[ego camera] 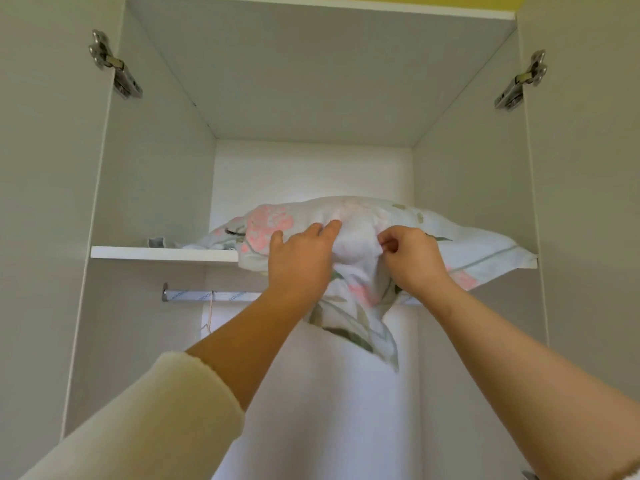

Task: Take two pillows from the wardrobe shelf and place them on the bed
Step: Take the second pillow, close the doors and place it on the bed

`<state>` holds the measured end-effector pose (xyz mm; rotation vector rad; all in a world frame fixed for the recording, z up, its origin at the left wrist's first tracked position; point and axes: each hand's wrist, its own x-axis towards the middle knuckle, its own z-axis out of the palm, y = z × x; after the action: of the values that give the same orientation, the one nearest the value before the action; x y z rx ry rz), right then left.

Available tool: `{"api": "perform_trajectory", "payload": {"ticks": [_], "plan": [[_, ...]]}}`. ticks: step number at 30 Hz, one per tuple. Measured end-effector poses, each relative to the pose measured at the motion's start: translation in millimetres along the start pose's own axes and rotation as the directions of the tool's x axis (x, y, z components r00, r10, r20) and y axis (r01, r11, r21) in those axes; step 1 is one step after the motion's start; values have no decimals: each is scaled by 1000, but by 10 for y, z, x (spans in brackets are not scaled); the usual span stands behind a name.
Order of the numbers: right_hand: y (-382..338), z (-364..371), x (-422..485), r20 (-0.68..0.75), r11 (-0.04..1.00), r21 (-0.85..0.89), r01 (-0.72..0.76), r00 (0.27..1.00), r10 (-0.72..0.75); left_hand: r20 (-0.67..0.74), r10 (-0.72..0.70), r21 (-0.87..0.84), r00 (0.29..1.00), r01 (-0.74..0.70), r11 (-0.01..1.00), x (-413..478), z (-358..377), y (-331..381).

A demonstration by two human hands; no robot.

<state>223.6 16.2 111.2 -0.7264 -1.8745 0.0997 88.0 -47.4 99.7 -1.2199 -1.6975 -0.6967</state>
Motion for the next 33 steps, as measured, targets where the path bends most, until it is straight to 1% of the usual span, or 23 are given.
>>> {"api": "perform_trajectory", "payload": {"ticks": [2,5,7,8,9,10,11,12,13,14,15,16,17,18,20,22,24,26,28,30,31,32,33], "plan": [[-65,69,-46,17,998,27,48,999,-48,-171,29,1,985,-29,1000,-16,2,-203],[-211,167,-125,89,979,145,145,983,-159,-251,11,-51,968,-25,998,-113,-69,-630],[-299,174,-133,94,956,184,228,964,-248,-256,-107,-100,961,84,991,-218,-166,-943],[-306,177,-96,67,953,123,277,956,-286,-223,-215,-184,951,175,967,-246,-211,-1079],[-304,175,-53,31,952,13,305,952,-305,-156,-350,-344,924,281,896,-236,-284,-1193],[-292,172,-4,-1,947,-112,301,953,-303,-72,-470,-537,880,363,762,-185,-343,-1281],[-291,161,41,-23,937,-215,274,958,-285,-1,-534,-704,846,379,601,-110,-391,-1334],[-284,163,92,-36,931,-277,236,966,-256,20,-542,-800,840,339,495,-38,-421,-1322],[-285,171,138,-34,927,-315,204,974,-226,4,-475,-812,880,279,512,17,-461,-1231],[-278,193,187,-34,925,-331,186,978,-208,-10,-352,-757,936,223,615,49,-491,-1108],[-278,224,228,-28,926,-330,182,979,-203,11,-203,-633,979,164,757,88,-482,-982],[-274,259,265,-53,922,-334,198,972,-228,82,-54,-441,995,85,893,118,-446,-850],[-273,281,275,-84,913,-351,209,964,-253,163,36,-240,986,4,971,157,-389,-740],[-260,293,274,-127,907,-345,240,946,-299,191,71,-74,979,-58,996,193,-330,-649],[-241,302,205,-133,901,-339,270,935,-330,104,104,79,989,-112,991,226,-239,-567],[-215,312,106,-121,890,-344,298,926,-357,-91,213,79,973,-206,975,187,-165,-651],[-195,387,-5,-73,843,-389,370,900,-429,-192,321,-15,927,-330,944,63,-108,-829],[-224,475,-170,-41,790,-429,438,865,-501,-183,335,-122,924,-359,925,-122,-142,-1001],[-292,493,-302,-9,741,-418,526,813,-582,-152,318,-157,936,-341,927,-313,-230,-1126],[-432,403,-366,71,733,-334,592,791,-607,-56,300,-215,952,-305,928,-436,-360,-1214],[-528,329,-362,100,768,-275,579,812,-576,40,276,-242,960,-259,935,-457,-447,-1240],[-597,272,-317,95,816,-221,534,845,-527,190,241,-272,952,-185,944,-435,-533,-1279],[-616,253,-216,68,860,-186,475,880,-471,360,205,-320,910,-86,944,-394,-636,-1304]]}}
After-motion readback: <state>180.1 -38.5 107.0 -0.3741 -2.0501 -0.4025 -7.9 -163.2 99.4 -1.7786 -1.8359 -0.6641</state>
